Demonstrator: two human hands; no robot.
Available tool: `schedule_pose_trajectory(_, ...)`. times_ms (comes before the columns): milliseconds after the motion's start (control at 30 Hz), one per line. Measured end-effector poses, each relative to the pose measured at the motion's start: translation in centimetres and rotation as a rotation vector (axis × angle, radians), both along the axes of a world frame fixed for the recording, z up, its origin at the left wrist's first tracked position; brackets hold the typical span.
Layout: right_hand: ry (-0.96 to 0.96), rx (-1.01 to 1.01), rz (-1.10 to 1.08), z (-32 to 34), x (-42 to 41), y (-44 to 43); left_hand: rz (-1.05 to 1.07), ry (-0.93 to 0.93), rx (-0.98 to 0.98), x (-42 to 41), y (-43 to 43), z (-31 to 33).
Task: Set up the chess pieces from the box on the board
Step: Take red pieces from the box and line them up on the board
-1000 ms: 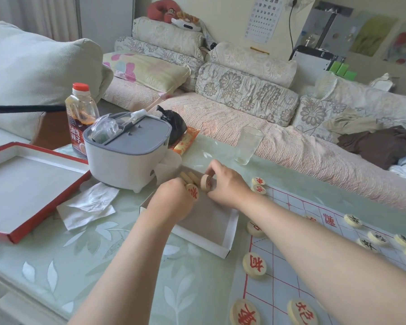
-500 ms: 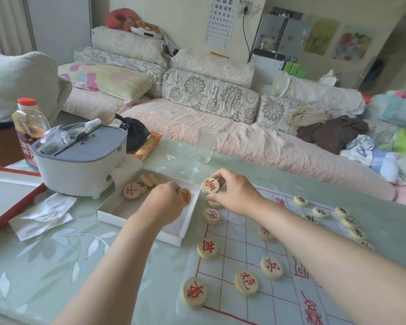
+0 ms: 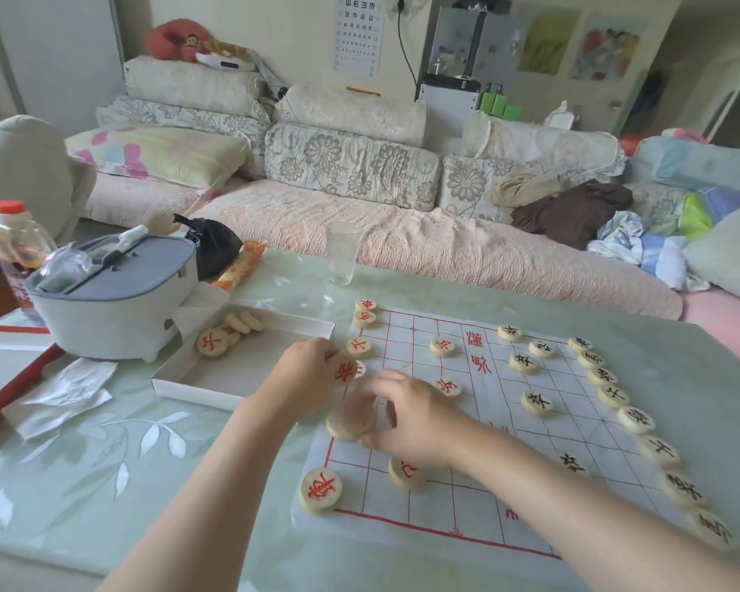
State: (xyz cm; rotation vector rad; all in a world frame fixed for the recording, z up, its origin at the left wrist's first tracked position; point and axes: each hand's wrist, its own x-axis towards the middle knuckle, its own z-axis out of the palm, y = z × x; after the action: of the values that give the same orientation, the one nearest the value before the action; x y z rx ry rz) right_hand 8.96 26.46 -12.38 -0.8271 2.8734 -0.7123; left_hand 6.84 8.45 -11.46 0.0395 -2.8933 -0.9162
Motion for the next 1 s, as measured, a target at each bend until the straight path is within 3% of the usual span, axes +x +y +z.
schedule_pose_trajectory(300,0.242,0.184,0.135,-1.9,1.4,-2.1,0.045,-0.009,0.146,2.0,-2.6,-0.8)
schedule_pose_trajectory(500,0.189,0.296,0.171,-2.3,1.9,-2.7,0.067,-0.046,0.136,2.7,-3.2,-1.0)
schedule_pose_trajectory(800,0.13,-0.262,-0.081,-0.6,0.7,-0.5,0.026,-0.094,0.339,2.7,-0.8,-0.2)
schedule_pose_trajectory(1000,0.103,-0.349,-0.068,-0.9,-0.1,0.2,-0.049,-0.121,0.447,2.6,1.1,0.1)
